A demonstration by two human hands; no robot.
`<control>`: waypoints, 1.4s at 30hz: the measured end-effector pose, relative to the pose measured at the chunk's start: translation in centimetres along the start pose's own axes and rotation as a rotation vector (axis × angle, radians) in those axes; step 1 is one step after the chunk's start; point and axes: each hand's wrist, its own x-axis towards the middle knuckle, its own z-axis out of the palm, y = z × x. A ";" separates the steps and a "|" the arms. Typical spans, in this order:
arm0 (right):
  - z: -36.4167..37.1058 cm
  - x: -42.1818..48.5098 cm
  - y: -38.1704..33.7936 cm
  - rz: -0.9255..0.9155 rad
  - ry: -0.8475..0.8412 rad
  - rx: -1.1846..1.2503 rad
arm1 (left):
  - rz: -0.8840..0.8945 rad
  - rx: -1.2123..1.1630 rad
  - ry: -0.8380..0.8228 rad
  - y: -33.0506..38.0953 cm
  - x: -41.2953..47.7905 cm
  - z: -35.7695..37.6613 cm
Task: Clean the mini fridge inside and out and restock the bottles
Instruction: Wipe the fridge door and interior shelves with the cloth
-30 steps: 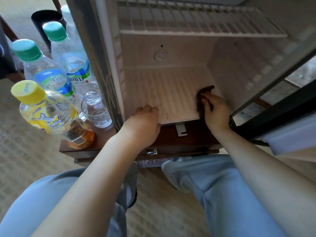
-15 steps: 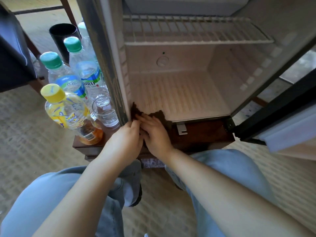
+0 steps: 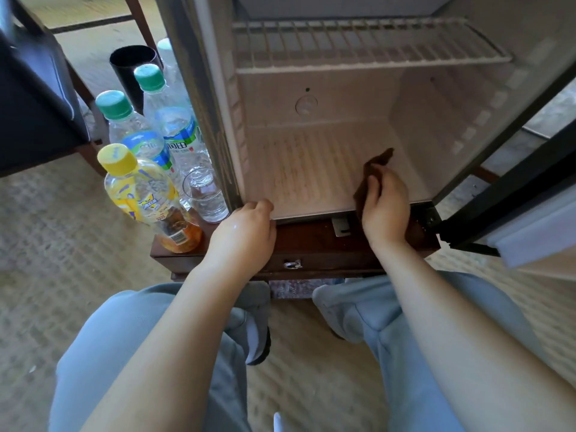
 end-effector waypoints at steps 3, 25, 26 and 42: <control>2.8 -0.4 0.3 0.025 -0.195 -0.280 | -0.012 0.024 -0.046 -0.6 -0.1 0.2; 13.6 10.8 -6.1 -0.513 -0.582 -0.113 | -0.009 0.078 -0.188 -3.3 0.9 0.2; 14.0 10.9 -6.2 -0.541 -0.588 -0.070 | -0.011 0.070 -0.187 -3.5 0.9 0.1; 10.2 2.5 -7.8 -0.638 -0.734 0.023 | -0.043 -0.010 -0.183 -3.3 0.1 0.1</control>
